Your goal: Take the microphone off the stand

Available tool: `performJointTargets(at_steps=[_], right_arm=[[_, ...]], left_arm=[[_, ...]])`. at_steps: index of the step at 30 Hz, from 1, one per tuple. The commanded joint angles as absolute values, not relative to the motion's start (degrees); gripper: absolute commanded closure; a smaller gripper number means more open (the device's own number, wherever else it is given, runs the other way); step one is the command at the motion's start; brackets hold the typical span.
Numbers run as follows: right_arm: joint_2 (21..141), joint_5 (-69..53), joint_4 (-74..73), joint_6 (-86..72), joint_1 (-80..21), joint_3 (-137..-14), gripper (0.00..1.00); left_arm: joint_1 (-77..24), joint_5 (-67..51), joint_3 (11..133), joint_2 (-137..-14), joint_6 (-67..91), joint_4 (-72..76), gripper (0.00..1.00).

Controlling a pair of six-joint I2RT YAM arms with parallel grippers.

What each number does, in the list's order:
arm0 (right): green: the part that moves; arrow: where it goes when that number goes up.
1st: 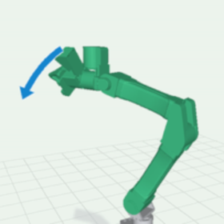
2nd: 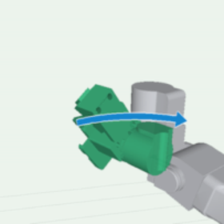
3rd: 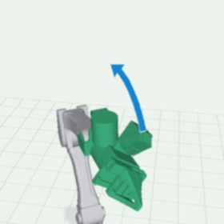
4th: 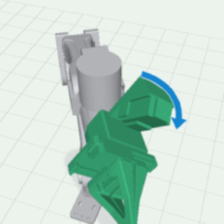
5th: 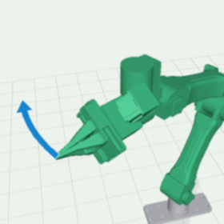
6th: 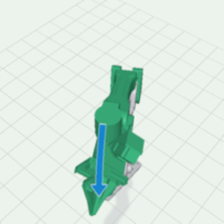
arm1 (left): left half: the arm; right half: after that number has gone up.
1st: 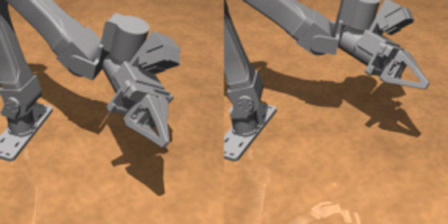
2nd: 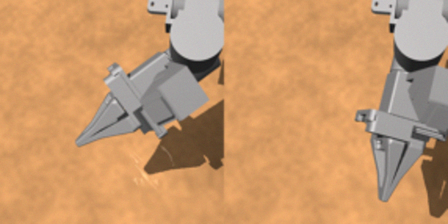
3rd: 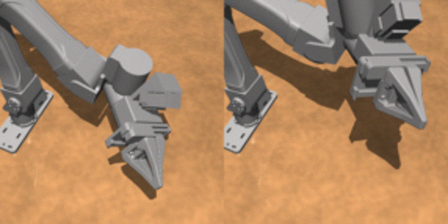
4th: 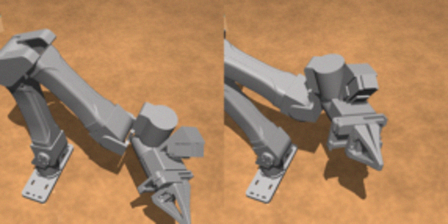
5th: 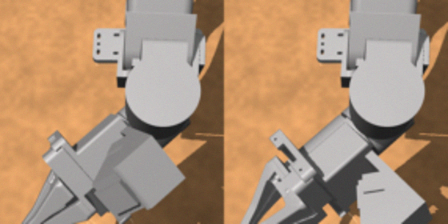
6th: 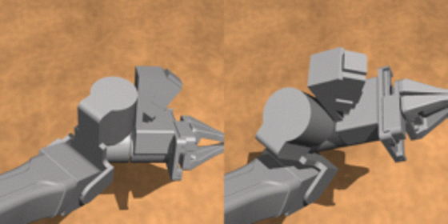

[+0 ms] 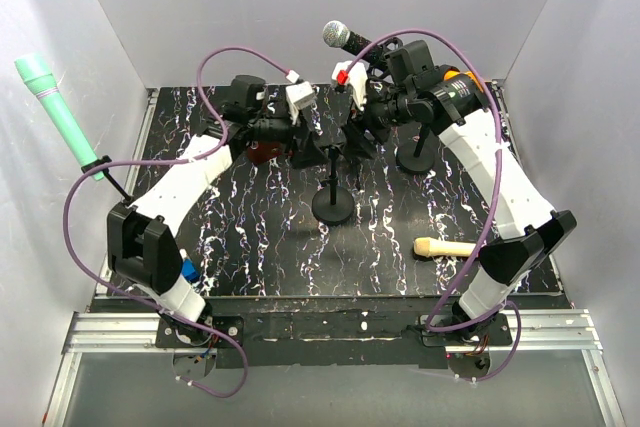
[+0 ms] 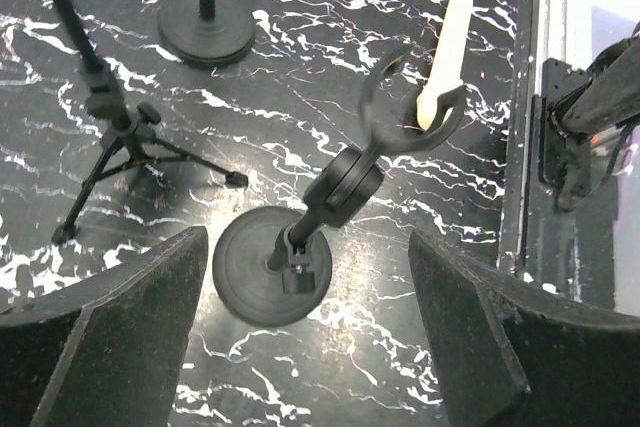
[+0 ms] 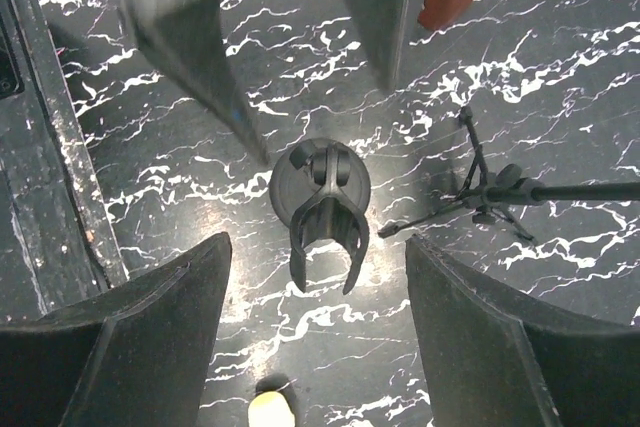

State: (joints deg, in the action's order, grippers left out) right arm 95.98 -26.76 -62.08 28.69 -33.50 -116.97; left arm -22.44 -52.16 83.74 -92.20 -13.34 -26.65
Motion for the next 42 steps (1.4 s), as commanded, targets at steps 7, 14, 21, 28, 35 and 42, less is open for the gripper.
performJointTargets(at_steps=[7, 14, 21, 28, 35, 42], right_arm=[[93.0, -26.3, -57.1, 27.1, -33.8, -115.3, 0.26], [91.6, -25.7, -56.9, 27.0, -33.8, -112.7, 0.27], [91.6, -25.5, -56.3, 26.8, -33.8, -112.4, 0.28], [91.3, -25.0, -56.4, 27.2, -33.7, -111.1, 0.29], [91.8, -24.5, -56.3, 26.9, -33.8, -111.4, 0.30], [92.4, -24.2, -56.3, 26.9, -33.8, -112.1, 0.30]], left_arm=[[-28.6, -49.5, 85.6, -94.7, -18.7, -17.8, 0.29], [-28.7, -51.7, 86.7, -96.3, -18.8, -18.4, 0.53], [-28.7, -52.1, 83.8, -96.3, -26.3, -22.4, 0.74], [-28.8, -52.3, 78.1, -95.9, -31.9, -23.8, 0.79], [-28.9, -47.8, 76.4, -96.9, -33.6, -24.3, 0.86], [-28.8, -41.0, 76.4, -94.7, -31.6, -25.9, 0.92]])
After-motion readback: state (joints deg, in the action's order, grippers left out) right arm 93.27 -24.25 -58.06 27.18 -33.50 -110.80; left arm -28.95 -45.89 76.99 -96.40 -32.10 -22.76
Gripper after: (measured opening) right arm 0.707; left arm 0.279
